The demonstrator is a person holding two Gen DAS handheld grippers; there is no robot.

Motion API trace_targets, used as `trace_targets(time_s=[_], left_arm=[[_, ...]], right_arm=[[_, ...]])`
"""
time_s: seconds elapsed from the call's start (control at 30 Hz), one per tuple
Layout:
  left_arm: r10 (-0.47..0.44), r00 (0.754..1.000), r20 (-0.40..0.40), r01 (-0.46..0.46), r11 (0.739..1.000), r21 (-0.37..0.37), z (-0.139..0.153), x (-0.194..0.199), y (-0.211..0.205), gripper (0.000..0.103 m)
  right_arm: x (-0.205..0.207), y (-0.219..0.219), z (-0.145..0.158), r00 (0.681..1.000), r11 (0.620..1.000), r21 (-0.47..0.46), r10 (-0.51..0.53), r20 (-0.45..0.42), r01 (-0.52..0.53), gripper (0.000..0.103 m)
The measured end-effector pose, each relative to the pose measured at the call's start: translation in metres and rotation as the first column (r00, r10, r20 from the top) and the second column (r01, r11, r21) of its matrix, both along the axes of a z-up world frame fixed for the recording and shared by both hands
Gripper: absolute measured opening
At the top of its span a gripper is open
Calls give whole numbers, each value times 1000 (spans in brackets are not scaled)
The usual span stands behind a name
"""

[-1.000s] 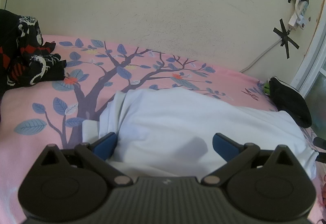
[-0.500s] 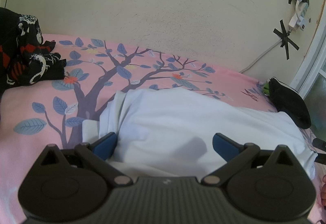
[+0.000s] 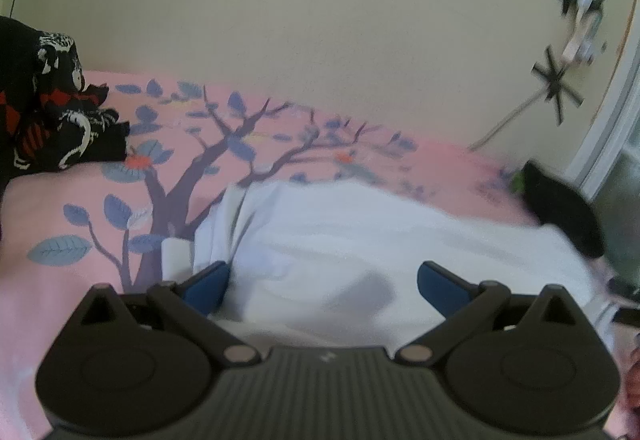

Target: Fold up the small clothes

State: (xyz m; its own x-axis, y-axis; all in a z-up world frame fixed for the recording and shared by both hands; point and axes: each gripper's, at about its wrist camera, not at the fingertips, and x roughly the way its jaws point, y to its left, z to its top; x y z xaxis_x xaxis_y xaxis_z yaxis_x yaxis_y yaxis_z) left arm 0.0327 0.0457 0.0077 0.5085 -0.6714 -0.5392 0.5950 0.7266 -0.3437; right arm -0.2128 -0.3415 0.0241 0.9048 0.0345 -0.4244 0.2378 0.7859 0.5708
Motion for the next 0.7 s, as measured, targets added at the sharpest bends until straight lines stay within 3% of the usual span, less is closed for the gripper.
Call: trace_targets(time_s=[0.2, 0.3, 0.4, 0.47, 0.53, 0.57, 0.7], left_arm=[[-40, 999, 22, 42, 996, -83, 6, -5, 6, 103], [-49, 999, 20, 50, 997, -59, 5, -7, 1, 103], [-46, 999, -23, 45, 998, -32, 1, -1, -3, 103], [-39, 998, -42, 38, 999, -28, -1, 2, -2, 103], [-37, 998, -49, 37, 999, -18, -3, 4, -3, 103], [-38, 998, -45, 37, 999, -11, -3, 3, -4, 103], [-36, 998, -45, 36, 999, -12, -3, 3, -3, 103]], right_arm=[[0, 10, 2, 1000, 1000, -12, 14, -20, -14, 89], [6, 20, 4, 999, 998, -50, 25, -44, -27, 87], [12, 31, 6, 997, 996, -75, 39, -69, -44, 73], [15, 35, 7, 995, 993, -109, 34, -91, -44, 50], [13, 34, 6, 995, 994, -102, 29, -96, -39, 41], [13, 32, 6, 995, 996, -87, 27, -97, -36, 23], [11, 31, 10, 995, 999, -26, 34, -90, -37, 18]])
